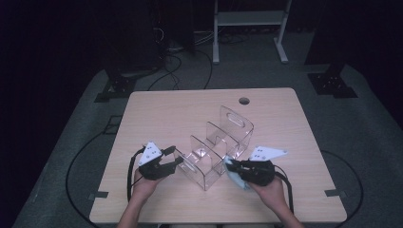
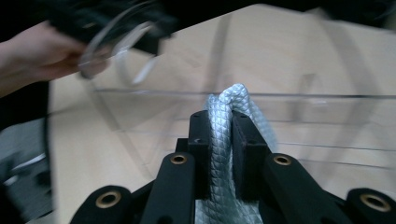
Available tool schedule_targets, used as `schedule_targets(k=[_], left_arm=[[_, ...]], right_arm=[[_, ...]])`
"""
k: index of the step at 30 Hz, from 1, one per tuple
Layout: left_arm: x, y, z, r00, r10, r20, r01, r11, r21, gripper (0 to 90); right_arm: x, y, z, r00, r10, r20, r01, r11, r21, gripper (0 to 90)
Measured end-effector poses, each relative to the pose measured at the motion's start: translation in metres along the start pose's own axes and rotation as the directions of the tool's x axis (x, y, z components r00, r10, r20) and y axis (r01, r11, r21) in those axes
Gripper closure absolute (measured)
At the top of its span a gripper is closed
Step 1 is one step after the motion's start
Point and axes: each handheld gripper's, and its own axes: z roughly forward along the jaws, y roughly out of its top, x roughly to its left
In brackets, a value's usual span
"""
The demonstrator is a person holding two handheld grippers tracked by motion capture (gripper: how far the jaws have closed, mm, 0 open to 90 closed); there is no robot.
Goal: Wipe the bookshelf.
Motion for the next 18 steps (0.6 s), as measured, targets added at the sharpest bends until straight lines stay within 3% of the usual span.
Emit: schedule_targets(k=[2, 3, 5, 7, 11, 14, 18], left_arm=[[0.0, 0.0, 0.001, 1.0, 0.001, 0.001, -0.001, 1.0, -0.001, 46.8], [-0.001, 0.0, 0.001, 1.0, 0.001, 0.0, -0.001, 1.0, -0.001, 46.8], [-0.002, 0.0, 0.002, 1.0, -0.004, -0.002, 0.004, 1.0, -0.005, 46.8], [-0.002, 0.0, 0.003, 1.0, -0.004, 0.0, 0.004, 1.0, -0.007, 46.8], [-0.002, 0.0, 0.003, 1.0, -0.004, 0.0, 0.004, 1.0, -0.007, 46.8], [-0.002, 0.001, 0.002, 1.0, -0.003, -0.002, 0.003, 1.0, -0.004, 46.8], [-0.003, 0.001, 0.003, 1.0, -0.003, -0.001, 0.003, 1.0, -0.006, 46.8]], right_arm=[[-0.02, 0.002, -0.009, 0.9967, 0.041, 0.07, -0.038, 0.999, -0.033, 79.2], [-0.02, 0.002, -0.009, 0.9967, 0.041, 0.07, -0.038, 0.999, -0.033, 79.2], [-0.036, 0.001, -0.013, 0.9905, 0.076, 0.115, -0.071, 0.996, -0.052, 79.1], [-0.038, 0.0, -0.012, 0.9902, 0.085, 0.111, -0.079, 0.995, -0.057, 79.2], [-0.03, -0.001, -0.008, 0.9942, 0.029, 0.104, -0.026, 0.999, -0.032, 79.1], [-0.039, 0.0, -0.011, 0.989, 0.06, 0.135, -0.056, 0.998, -0.035, 79.1], [-0.045, -0.002, -0.011, 0.9876, 0.095, 0.125, -0.089, 0.995, -0.048, 79.1]])
